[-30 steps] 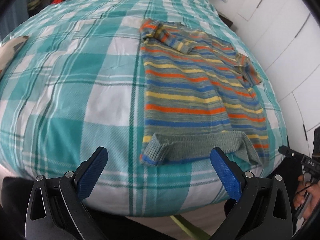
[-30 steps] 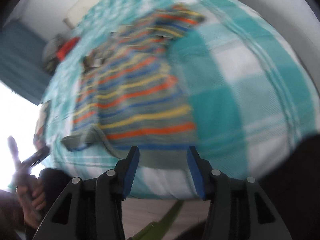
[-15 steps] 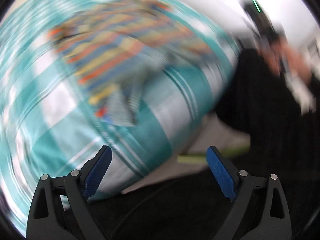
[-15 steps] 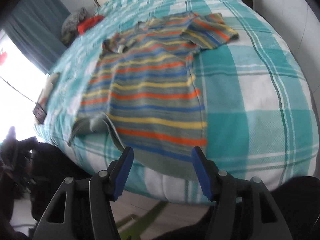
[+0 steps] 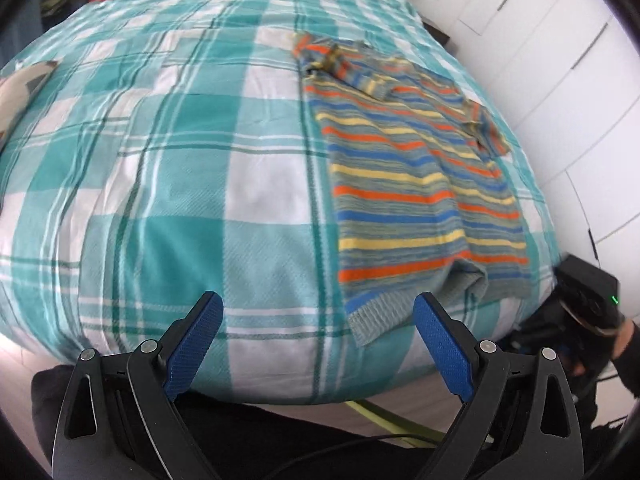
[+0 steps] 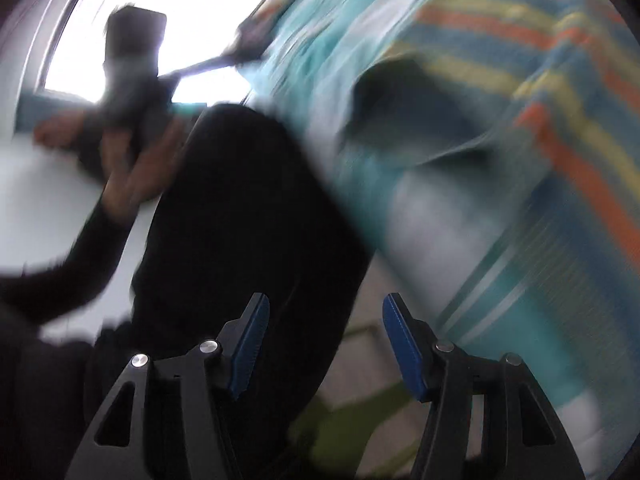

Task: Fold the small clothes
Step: 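Move the right tool to the sweater hem and pinch the ribbed edge, then grasp the hem with the left tool while the right tool holds the hem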

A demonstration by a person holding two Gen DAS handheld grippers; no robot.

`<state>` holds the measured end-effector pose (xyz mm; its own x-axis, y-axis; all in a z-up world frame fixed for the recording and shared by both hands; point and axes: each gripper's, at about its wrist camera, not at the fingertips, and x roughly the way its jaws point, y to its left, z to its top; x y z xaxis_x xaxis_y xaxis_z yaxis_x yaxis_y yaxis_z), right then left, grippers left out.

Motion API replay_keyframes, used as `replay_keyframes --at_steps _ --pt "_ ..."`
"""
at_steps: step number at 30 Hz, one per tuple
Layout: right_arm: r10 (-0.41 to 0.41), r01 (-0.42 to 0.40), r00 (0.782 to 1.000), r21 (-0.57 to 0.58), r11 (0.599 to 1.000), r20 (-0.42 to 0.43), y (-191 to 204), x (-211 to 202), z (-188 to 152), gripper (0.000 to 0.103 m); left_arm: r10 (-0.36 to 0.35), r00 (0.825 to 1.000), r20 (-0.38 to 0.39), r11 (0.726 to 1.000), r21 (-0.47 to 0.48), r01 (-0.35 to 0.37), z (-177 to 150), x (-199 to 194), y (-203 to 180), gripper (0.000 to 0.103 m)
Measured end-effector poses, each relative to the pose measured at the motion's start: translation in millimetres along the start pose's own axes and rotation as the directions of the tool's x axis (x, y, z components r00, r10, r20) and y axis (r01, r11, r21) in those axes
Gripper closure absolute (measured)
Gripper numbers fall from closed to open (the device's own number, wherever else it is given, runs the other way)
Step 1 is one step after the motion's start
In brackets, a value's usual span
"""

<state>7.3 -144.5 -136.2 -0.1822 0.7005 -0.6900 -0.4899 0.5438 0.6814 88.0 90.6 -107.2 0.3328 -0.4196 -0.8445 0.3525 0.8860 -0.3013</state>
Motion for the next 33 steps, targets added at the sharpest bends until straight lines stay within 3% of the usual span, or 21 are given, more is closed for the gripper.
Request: replay_keyframes --at_steps 3,5,8,10,11,12,15,16,17,18,19,20,23,26,30,33 --pt "-0.049 0.047 0.998 0.039 0.998 0.050 6.7 -27.8 -27.8 0.043 -0.006 1.000 -0.025 0.999 -0.047 0.005 -3.0 25.8 -2.3 0.006" --pt "-0.120 0.089 0.975 0.162 0.983 0.190 -4.6 -71.9 -45.3 0.043 -0.003 0.998 -0.070 0.997 -0.083 -0.003 -4.3 48.5 -6.9 0.006" --pt "-0.311 0.134 0.873 0.430 0.893 0.375 -41.0 -147.9 -84.4 0.043 0.016 0.993 -0.113 0.990 -0.140 -0.031 -9.9 73.2 -13.4 0.007" --pt "-0.449 0.168 0.804 0.577 0.800 0.389 -64.3 -179.2 -112.7 0.043 0.004 0.991 -0.136 0.987 -0.158 -0.026 -15.2 82.5 -18.8 0.009" --pt "-0.500 0.183 0.781 0.628 0.756 0.374 -72.3 -186.8 -123.8 0.043 0.007 0.989 -0.149 0.988 -0.150 -0.029 -18.1 85.9 -23.7 0.016" --pt "-0.530 0.188 0.772 0.670 0.718 0.351 -83.8 -190.7 -134.0 0.043 0.020 0.987 -0.158 0.991 -0.128 -0.041 -19.8 87.7 -29.7 0.021" --pt "-0.510 0.148 0.793 0.708 0.691 0.333 -111.9 -185.2 -141.2 0.043 0.086 0.982 -0.170 0.995 -0.041 -0.094 -21.6 92.5 -46.4 0.053" --pt "-0.484 0.122 0.808 0.706 0.697 0.337 -119.4 -174.9 -139.2 0.043 0.089 0.981 -0.172 0.995 -0.033 -0.096 -22.1 92.9 -48.0 0.079" --pt "-0.462 0.103 0.815 0.698 0.708 0.349 -121.3 -165.2 -138.1 0.043 0.080 0.981 -0.179 0.995 -0.040 -0.089 -22.0 93.4 -46.6 0.098" --pt "-0.435 0.085 0.825 0.683 0.726 0.360 -125.5 -155.2 -133.2 0.051 0.069 0.981 -0.184 0.995 -0.060 -0.081 -21.9 92.3 -43.4 0.098" --pt "-0.430 0.089 0.826 0.669 0.738 0.364 -125.5 -149.2 -131.8 0.066 0.065 0.982 -0.179 0.994 -0.076 -0.080 -21.7 89.1 -41.0 0.099" --pt "-0.447 0.118 0.825 0.670 0.733 0.345 -125.8 -144.3 -130.7 0.095 0.077 0.982 -0.171 0.992 -0.081 -0.092 -22.6 82.2 -39.0 0.099" --pt "-0.484 0.146 0.813 0.690 0.709 0.325 -109.1 -156.9 -147.3 0.097 0.127 0.985 -0.117 0.990 -0.051 -0.134 -25.0 49.2 -37.9 0.100" --pt "-0.610 0.318 0.745 0.661 0.680 0.269 -71.6 -177.8 -150.9 0.098 0.113 0.989 -0.092 0.992 -0.052 -0.118 -24.2 26.0 -34.0 0.100" --pt "-0.671 0.411 0.705 0.639 0.650 0.229 -43.7 -192.8 -145.4 0.098 0.138 0.986 -0.089 0.990 -0.014 -0.140 -31.9 12.3 -48.2 0.100" --pt "-0.686 0.461 0.704 0.617 0.638 0.183 -32.2 -186.1 -140.7 0.098 0.158 0.981 -0.113 0.987 0.005 -0.158 -39.7 9.5 -47.8 0.100"
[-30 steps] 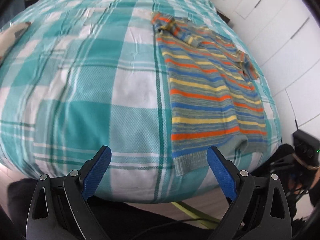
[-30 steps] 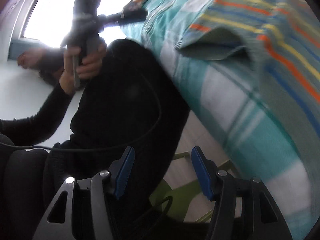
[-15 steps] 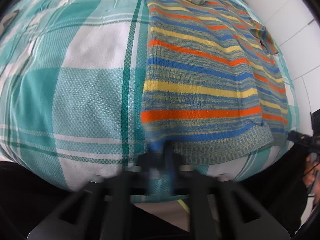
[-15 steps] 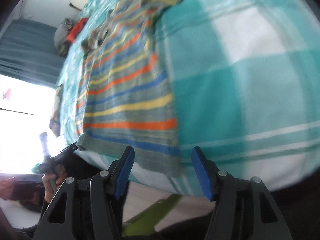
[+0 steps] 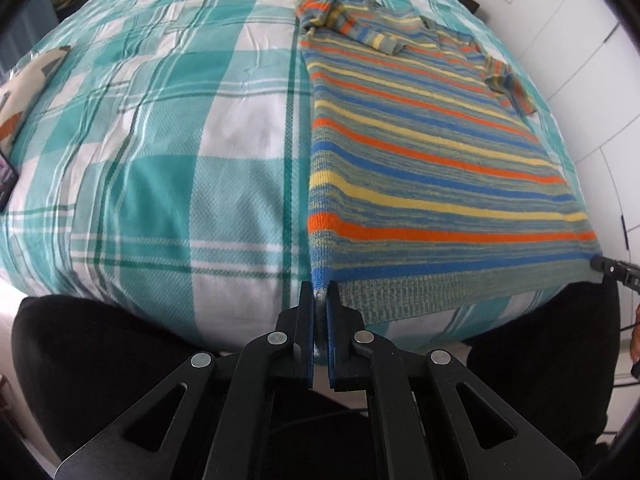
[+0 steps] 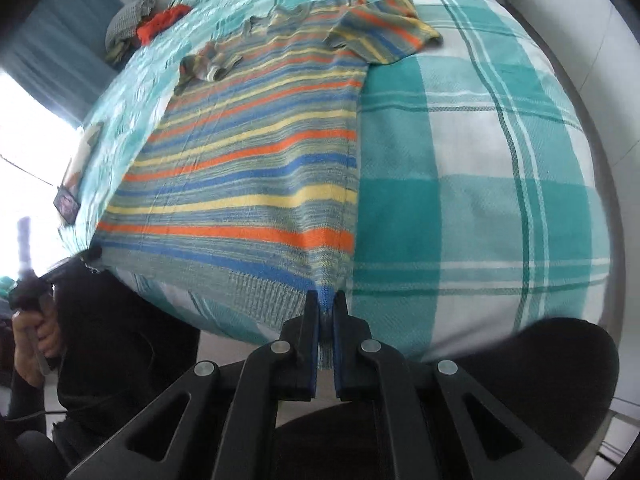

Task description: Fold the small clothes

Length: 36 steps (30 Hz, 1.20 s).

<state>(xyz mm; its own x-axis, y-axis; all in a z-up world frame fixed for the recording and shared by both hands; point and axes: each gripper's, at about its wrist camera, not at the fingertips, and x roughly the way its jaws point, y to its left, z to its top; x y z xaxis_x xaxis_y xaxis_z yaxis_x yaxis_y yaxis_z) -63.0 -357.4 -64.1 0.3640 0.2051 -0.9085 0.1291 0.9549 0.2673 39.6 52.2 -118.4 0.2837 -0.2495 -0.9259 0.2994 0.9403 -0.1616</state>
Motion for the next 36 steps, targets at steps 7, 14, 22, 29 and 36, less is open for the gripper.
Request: replay_keyframes --at_steps 7,14,22,29,36 --pt "-0.065 0.077 0.988 0.087 0.993 -0.137 -17.1 68.9 -2.8 0.098 0.111 0.985 -0.133 0.993 -0.023 -0.115 10.3 73.0 -6.5 0.100" --pt "-0.057 0.079 0.990 0.172 0.982 -0.129 -27.3 93.4 0.9 0.098 0.196 0.972 -0.133 0.980 -0.002 -0.198 13.0 97.9 -17.6 0.100" --pt "-0.046 0.068 0.993 0.210 0.975 -0.109 -33.3 104.6 4.3 0.097 0.204 0.972 -0.119 0.978 -0.015 -0.207 13.6 99.5 -20.3 0.100" --pt "-0.063 0.084 0.992 0.213 0.973 -0.105 -32.0 105.0 -0.9 0.097 0.207 0.972 -0.111 0.978 -0.015 -0.210 9.0 98.4 -22.7 0.098" --pt "-0.106 0.134 0.985 0.215 0.968 -0.134 -23.5 89.2 -13.6 0.061 0.229 0.963 -0.139 0.970 -0.054 -0.238 -2.4 84.4 -12.1 0.045"
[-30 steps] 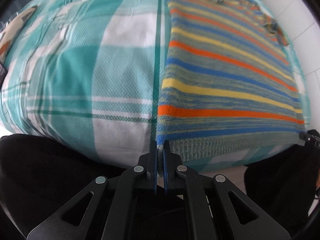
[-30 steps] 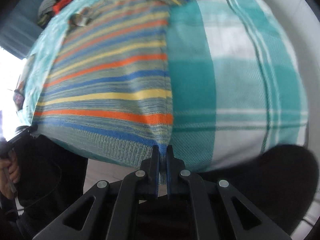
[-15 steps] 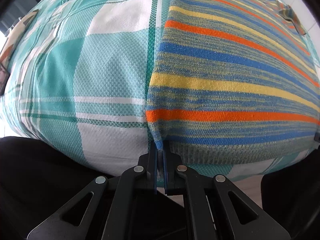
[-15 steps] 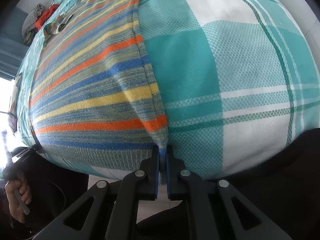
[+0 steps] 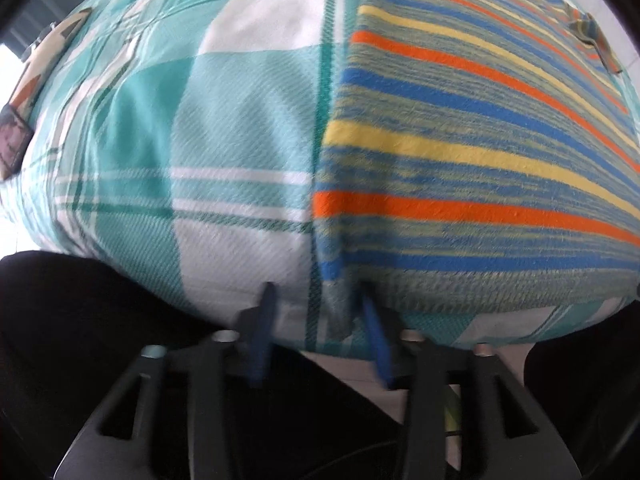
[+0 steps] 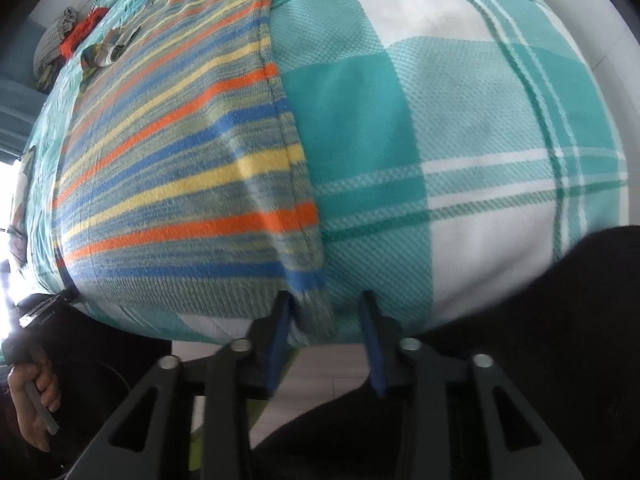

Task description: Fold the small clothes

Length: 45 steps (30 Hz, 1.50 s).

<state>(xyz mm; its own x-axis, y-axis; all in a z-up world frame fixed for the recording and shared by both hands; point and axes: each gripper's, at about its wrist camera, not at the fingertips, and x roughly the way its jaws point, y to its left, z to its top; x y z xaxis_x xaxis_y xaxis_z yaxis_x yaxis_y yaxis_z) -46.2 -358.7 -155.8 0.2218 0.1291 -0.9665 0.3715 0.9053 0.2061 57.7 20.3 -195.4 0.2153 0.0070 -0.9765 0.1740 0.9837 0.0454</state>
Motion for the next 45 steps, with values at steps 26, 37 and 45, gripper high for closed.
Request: replay_keyframes --at_steps 26,37,45 --pt "0.026 0.210 0.893 -0.468 0.859 0.448 66.7 -68.5 159.8 0.047 0.080 0.954 0.290 0.968 -0.251 -0.005 12.0 -92.8 72.6 0.013" --pt "0.172 -0.077 0.902 -0.245 0.966 0.395 48.6 -10.9 285.7 0.094 0.129 0.963 0.235 0.964 -0.259 -0.066 -7.5 -85.8 71.7 0.013" --pt "0.117 -0.268 0.845 0.223 0.937 0.523 -147.7 -86.9 265.0 0.096 0.080 0.972 0.220 0.980 -0.196 -0.036 9.8 -78.4 44.9 0.013"
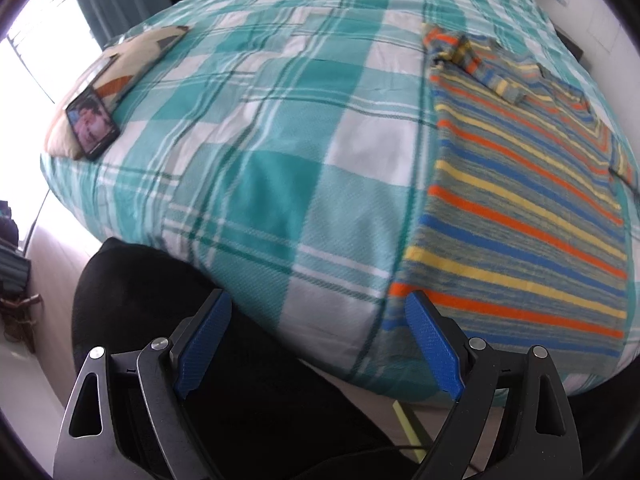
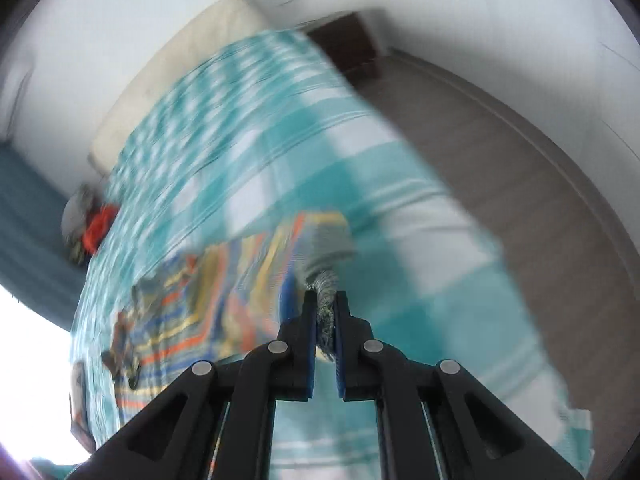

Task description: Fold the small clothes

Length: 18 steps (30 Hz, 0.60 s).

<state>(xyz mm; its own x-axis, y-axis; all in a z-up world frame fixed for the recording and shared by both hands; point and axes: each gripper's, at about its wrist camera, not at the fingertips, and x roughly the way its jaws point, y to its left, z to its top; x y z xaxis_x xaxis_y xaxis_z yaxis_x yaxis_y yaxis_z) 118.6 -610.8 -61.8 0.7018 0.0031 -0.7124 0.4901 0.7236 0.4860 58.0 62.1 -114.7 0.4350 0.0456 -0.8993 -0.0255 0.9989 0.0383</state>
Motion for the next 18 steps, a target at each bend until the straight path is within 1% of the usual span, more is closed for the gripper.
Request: replay_keyframes --at_steps 1,3,4,5,7,10,11,14,17,18 --pt "-0.009 0.009 1.000 0.029 1.000 -0.005 -16.3 -1.6 2.3 0.096 -0.010 1.000 0.002 1.000 0.012 0.009 1.6 -1.2 -7.4 0.013" --pt "0.017 -0.014 0.999 0.089 0.996 -0.032 -38.4 2.5 -0.8 0.096 -0.038 0.999 0.014 0.999 0.030 0.037 4.4 -5.6 -22.8 0.013" --pt "0.022 -0.018 0.999 0.102 0.995 -0.045 -41.8 5.8 -3.7 0.096 -0.046 0.999 0.015 0.998 0.039 0.045 5.7 -7.6 -27.5 0.013" --pt "0.008 -0.001 0.998 0.102 0.995 -0.059 -42.3 9.6 -7.9 0.096 -0.050 0.999 0.020 0.997 0.052 0.049 6.4 -10.9 -33.3 0.013" --pt "-0.043 0.049 0.997 0.091 0.995 -0.067 -40.5 12.5 -14.2 0.096 -0.044 0.998 0.036 0.996 0.075 0.041 6.0 -16.6 -40.3 0.013" --pt "-0.075 0.084 0.993 0.100 0.991 -0.087 -46.9 26.0 -21.0 0.096 -0.021 0.999 0.044 0.995 0.097 0.017 3.2 -18.4 -43.7 0.013" --pt "-0.079 0.088 0.993 0.101 0.991 -0.087 -55.1 26.9 -22.3 0.096 -0.012 0.999 0.038 0.995 0.100 0.008 2.0 -17.0 -43.0 0.013" --pt "-0.103 0.110 0.991 0.093 0.990 -0.079 -61.9 30.5 -23.7 0.097 0.007 1.000 0.024 0.996 0.086 -0.009 -1.6 -13.1 -35.9 0.013" --pt "-0.126 0.130 0.989 0.059 0.990 -0.081 -65.7 30.9 -28.3 0.097 0.024 1.000 0.011 0.997 0.068 -0.024 -5.9 -8.0 -28.1 0.013" --pt "-0.117 0.123 0.990 0.066 0.990 -0.085 -69.9 32.6 -29.6 0.097 0.030 1.000 0.005 0.998 0.063 -0.030 -7.3 -6.3 -26.1 0.013"
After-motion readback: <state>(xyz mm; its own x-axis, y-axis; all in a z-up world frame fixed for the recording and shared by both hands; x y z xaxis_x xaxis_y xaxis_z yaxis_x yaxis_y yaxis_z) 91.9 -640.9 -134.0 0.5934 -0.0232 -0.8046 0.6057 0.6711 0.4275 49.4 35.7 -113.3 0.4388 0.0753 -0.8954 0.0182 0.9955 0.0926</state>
